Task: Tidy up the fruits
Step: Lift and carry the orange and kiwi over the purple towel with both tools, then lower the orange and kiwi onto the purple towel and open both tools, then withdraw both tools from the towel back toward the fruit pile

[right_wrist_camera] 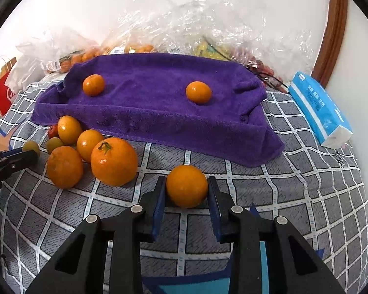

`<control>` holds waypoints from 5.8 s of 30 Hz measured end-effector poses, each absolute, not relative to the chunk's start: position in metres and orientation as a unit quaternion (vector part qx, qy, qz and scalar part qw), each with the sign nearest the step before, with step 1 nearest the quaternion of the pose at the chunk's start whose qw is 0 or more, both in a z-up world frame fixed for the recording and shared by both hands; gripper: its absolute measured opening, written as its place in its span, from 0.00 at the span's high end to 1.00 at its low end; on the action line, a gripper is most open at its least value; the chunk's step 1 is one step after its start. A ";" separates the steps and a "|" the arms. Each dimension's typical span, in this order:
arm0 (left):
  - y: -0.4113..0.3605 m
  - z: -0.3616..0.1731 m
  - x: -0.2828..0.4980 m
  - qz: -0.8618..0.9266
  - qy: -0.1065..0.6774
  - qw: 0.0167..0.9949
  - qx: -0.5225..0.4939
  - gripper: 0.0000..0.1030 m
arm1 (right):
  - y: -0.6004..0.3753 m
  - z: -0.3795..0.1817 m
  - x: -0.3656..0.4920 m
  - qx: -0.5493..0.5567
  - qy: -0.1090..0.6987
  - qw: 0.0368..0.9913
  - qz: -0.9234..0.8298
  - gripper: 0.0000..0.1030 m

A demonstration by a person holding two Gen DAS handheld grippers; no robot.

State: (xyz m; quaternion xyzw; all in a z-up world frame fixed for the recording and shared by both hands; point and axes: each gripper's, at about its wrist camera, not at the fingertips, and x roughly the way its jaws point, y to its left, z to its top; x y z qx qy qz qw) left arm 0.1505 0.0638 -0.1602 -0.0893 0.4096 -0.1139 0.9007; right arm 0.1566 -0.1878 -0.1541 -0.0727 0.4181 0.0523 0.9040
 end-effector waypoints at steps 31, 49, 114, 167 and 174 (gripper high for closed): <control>0.048 -0.069 0.162 -0.093 0.352 0.928 -0.077 0.74 | -0.199 -0.063 0.147 -0.019 0.334 0.941 0.046 0.69; 0.048 -0.077 0.225 -0.088 0.342 0.932 -0.084 0.74 | -0.188 -0.063 0.214 -0.021 0.314 0.947 0.059 0.69; 0.047 -0.148 0.270 -0.075 0.443 0.888 -0.094 0.74 | -0.196 -0.147 0.263 -0.016 0.416 0.907 0.067 0.69; 0.039 -0.076 0.153 -0.090 0.382 0.917 -0.066 0.54 | -0.189 -0.055 0.144 0.015 0.328 0.942 0.075 0.47; 0.044 -0.077 0.122 -0.095 0.384 0.916 -0.065 0.54 | -0.188 -0.056 0.108 0.018 0.330 0.940 0.087 0.47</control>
